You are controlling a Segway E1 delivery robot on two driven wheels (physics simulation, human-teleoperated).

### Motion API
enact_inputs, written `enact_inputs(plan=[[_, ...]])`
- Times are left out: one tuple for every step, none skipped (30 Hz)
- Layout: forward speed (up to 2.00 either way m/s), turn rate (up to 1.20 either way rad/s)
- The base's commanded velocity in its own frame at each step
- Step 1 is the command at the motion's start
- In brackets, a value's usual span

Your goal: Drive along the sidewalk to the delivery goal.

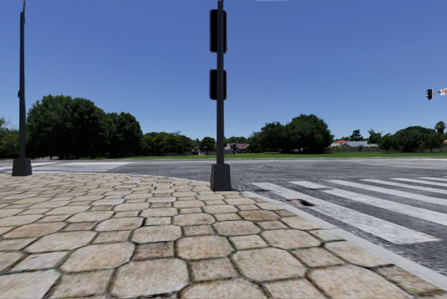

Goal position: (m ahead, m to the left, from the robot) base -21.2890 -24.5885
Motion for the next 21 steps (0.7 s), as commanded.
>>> enact_inputs(plan=[[2.00,-0.53],[2.00,-0.53],[2.00,-0.53],[2.00,-0.53],[2.00,-0.53],[2.00,-0.53],[2.00,-0.53],[2.00,-0.53],[2.00,-0.53],[2.00,-0.53],[2.00,-0.53],[2.00,-0.53],[2.00,-0.54],[2.00,-0.54],[2.00,-0.57],[2.00,-0.63],[2.00,-0.68],[2.00,-0.68],[2.00,-0.70],[2.00,-0.71],[2.00,-0.71]])
